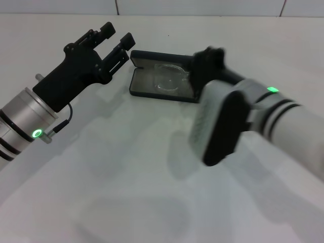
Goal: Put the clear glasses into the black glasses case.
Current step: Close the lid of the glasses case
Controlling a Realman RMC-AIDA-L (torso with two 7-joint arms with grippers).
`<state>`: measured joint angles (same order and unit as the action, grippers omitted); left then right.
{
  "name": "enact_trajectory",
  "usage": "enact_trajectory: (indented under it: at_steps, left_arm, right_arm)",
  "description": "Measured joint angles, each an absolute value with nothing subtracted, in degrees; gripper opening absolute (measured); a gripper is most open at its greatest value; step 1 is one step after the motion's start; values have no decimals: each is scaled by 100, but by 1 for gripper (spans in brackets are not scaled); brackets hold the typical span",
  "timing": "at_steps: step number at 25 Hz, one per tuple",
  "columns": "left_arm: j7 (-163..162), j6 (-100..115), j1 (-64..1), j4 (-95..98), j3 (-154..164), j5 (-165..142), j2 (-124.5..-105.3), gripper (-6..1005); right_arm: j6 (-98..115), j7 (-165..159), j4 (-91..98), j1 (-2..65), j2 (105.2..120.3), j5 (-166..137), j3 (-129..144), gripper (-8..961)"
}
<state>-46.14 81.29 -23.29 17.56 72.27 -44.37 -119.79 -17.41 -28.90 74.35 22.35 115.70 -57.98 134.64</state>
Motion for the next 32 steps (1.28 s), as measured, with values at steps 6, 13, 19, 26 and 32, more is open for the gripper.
enact_trajectory:
  at_steps: [6,13,19,26,32]
  left_arm:
    - [-4600,8088,-2308,1756,7216,-4438,-11951,567]
    - [-4456,7920,-2388,1758,7213,-4464,-11970,569]
    - [-4455,7909,-2397,1778,7216,-4467,-11960,569]
    - [-4452,7909,-2400,1791,7216,-4479,-11964,569]
    - [-4450,7909,-2403,1798,7216,-4483,-11969,569]
  right_arm:
    - [-1799,-1580,8106,1671,11560,-4697,12712,66]
    - [-2902,332,7771,2224,11580,-1923,12031,66]
    - [-3284,1157,7384,2657,11600,-791,11800,66]
    - [-3318,1390,6863,3072,11607,-249,11777,66]
    - [-3297,1745,6669,3237,11614,190,11826,66]
